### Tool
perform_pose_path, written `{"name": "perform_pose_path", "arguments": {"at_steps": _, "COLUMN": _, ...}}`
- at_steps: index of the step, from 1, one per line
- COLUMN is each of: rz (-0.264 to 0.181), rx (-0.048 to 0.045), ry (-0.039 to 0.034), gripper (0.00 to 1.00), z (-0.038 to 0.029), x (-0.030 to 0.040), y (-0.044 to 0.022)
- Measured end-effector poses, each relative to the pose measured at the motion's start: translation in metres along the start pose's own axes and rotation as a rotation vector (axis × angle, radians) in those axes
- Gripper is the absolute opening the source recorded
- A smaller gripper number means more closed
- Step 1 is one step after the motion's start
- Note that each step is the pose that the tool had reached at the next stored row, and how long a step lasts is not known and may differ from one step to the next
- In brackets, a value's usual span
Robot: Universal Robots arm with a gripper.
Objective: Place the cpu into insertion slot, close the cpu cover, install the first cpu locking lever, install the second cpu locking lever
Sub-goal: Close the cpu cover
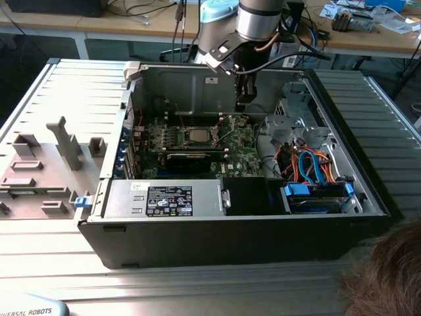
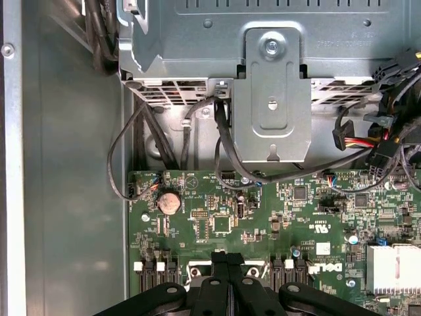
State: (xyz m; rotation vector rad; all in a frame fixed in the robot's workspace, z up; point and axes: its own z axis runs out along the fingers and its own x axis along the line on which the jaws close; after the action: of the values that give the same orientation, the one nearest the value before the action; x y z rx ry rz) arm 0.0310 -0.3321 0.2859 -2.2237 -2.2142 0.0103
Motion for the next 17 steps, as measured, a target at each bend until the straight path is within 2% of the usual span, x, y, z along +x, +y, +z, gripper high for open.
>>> {"name": "perform_pose_path", "arguments": {"at_steps": 17, "rz": 0.000, "rx": 0.0000, "ry": 0.0000, "gripper": 0.11, "z": -0.0001, "x": 0.0000, "y": 0.0086}}
